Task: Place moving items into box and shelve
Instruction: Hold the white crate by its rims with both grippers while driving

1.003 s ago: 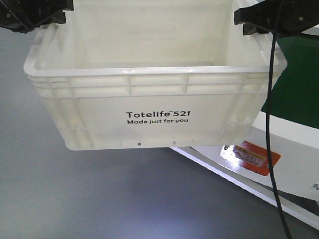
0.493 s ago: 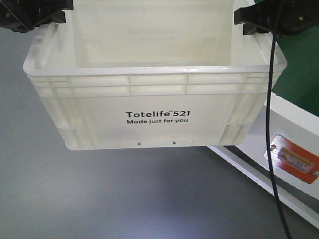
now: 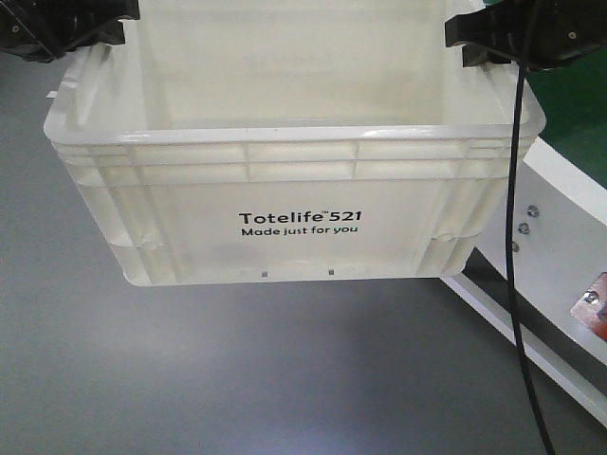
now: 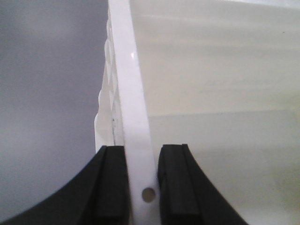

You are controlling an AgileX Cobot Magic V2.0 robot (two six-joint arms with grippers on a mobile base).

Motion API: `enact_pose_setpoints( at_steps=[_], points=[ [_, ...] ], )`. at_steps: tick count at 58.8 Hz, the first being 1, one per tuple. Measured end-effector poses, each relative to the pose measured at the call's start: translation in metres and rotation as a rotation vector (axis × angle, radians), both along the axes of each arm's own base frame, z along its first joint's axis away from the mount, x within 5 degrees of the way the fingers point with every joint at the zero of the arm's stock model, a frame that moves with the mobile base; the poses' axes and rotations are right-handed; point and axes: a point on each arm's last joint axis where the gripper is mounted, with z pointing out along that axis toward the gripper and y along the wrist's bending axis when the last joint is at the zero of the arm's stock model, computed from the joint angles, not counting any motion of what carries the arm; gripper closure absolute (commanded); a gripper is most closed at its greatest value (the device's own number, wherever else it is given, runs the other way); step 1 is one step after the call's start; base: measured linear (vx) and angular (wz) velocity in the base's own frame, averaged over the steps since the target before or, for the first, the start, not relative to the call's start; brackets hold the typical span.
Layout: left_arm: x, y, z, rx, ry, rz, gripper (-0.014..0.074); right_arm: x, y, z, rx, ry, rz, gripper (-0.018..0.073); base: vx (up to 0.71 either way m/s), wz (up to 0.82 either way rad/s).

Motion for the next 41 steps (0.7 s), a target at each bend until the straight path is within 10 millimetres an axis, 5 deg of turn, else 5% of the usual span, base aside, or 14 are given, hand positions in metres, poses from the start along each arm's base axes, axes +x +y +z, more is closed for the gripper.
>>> enact_pose_setpoints(
  at_steps=[41],
  points=[
    [0.0, 0.0, -0.0001, 0.0, 0.001, 0.0, 0.0612, 0.0, 0.0, 0.0, 0.0, 0.0, 0.0, 0.0572, -0.01, 0.36]
  ],
)
